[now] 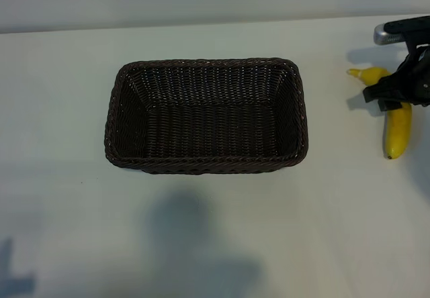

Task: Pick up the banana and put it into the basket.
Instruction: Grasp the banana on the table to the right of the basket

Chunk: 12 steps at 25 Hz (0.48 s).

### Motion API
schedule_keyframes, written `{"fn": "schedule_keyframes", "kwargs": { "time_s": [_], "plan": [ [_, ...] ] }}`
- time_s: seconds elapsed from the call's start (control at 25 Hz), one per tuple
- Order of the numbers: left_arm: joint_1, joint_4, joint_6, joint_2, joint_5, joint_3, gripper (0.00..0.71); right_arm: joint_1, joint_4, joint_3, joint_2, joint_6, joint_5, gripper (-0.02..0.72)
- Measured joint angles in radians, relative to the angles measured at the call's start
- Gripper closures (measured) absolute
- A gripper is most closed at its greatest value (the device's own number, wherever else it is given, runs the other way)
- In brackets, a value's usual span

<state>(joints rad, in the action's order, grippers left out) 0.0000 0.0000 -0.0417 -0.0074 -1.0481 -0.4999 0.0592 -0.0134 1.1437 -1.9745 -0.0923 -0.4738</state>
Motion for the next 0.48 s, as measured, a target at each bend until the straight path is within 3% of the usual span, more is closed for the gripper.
{"fn": "schedule_keyframes", "kwargs": {
  "time_s": [0.24, 0.44, 0.48],
  "plan": [
    [0.000, 0.000, -0.001, 0.000, 0.000, 0.000, 0.203, 0.000, -0.038, 0.000, -0.035, 0.034, 0.033, 0.141],
    [0.000, 0.000, -0.001, 0.000, 0.000, 0.000, 0.203, 0.000, -0.065, 0.000, -0.037, 0.082, 0.042, 0.278],
    [0.000, 0.000, -0.001, 0.000, 0.000, 0.000, 0.203, 0.000, -0.073, 0.000, -0.037, 0.086, 0.042, 0.278]
  ]
}}
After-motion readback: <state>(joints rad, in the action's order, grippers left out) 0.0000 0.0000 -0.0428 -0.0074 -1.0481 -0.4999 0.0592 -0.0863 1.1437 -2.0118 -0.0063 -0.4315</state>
